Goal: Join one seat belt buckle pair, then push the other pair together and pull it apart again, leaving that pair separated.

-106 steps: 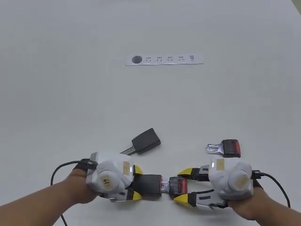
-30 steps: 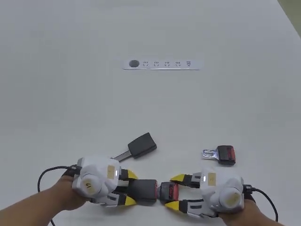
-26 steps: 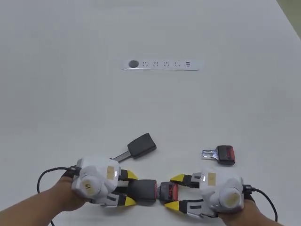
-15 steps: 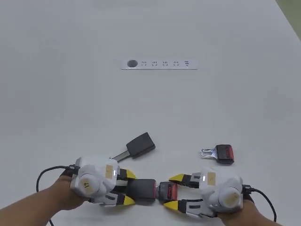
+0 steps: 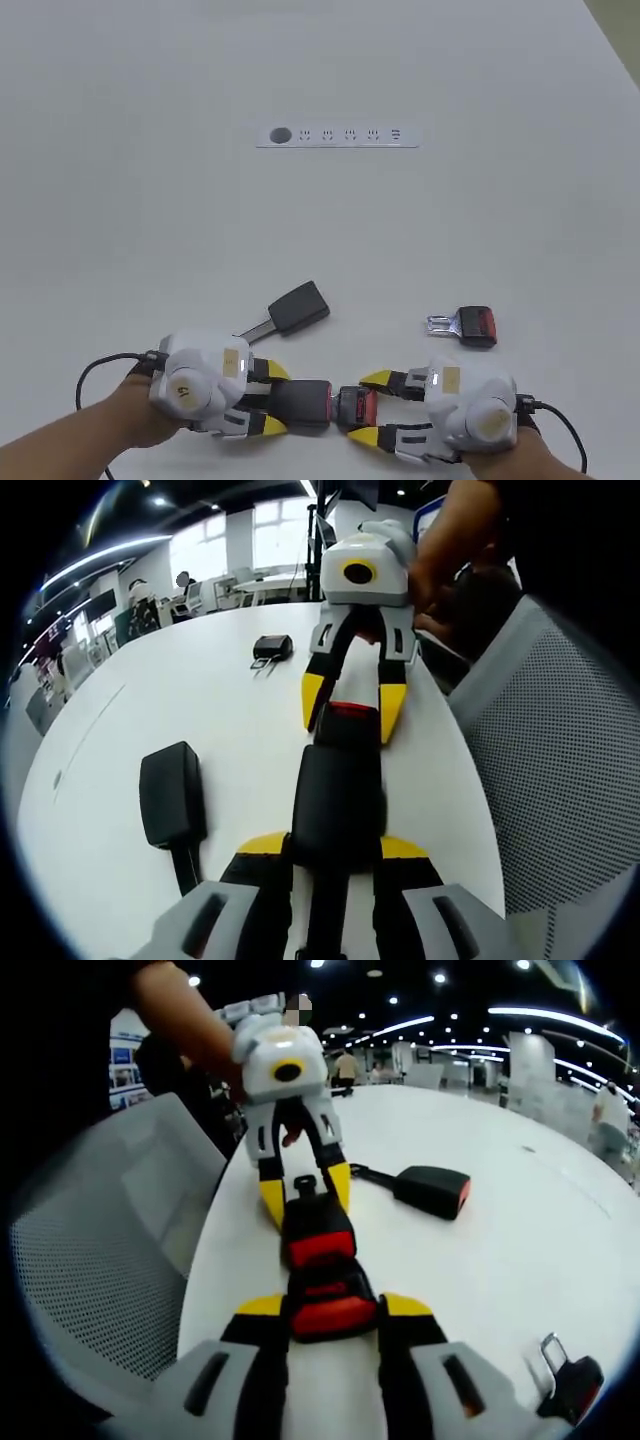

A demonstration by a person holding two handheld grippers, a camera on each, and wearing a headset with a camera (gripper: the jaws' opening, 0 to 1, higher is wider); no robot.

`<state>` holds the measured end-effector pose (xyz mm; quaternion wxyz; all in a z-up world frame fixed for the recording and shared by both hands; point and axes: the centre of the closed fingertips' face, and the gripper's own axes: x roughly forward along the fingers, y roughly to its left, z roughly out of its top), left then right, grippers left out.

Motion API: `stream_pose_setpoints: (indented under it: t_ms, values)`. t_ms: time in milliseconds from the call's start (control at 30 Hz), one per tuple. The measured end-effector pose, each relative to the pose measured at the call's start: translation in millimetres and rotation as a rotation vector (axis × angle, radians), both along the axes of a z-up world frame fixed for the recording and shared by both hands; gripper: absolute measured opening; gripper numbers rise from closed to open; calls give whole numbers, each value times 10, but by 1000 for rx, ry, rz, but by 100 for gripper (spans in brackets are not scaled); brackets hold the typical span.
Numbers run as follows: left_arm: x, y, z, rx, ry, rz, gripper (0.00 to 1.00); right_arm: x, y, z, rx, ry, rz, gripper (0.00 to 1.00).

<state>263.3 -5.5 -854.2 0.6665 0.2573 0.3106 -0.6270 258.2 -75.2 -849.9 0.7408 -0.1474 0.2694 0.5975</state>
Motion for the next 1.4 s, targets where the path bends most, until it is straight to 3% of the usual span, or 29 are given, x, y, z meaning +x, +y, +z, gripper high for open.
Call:
stream_pose_setpoints:
  t_ms: [500,600,633,700,767,867,967,1067,1167,1400]
  values:
    - [-12,-21,-3,47,-20,-15,33,-11,26,1,-46,-17,28,36]
    - [-15,-31,4,72,-8,18,33,-2,32,30,-66,-13,13,38]
    - [-26,-38,9,72,5,33,34,17,32,55,-59,-6,-23,42]
    - [-49,-26,19,80,46,83,39,61,34,108,-33,-1,-70,66]
    - [-20,-8,84,77,25,110,49,124,5,196,-5,-30,-107,78]
    - [88,-1,263,-10,8,232,65,132,-132,268,-4,-12,-127,79]
    - [126,112,361,-5,-23,278,73,178,-246,359,5,-46,-142,80]
    - [188,199,433,-1,-75,289,74,234,-365,435,5,-59,-138,80]
    - [264,266,494,-6,-68,315,74,288,-471,494,7,-48,-129,79]
    - [574,430,614,3,-114,362,76,497,-747,590,-12,-69,-132,80]
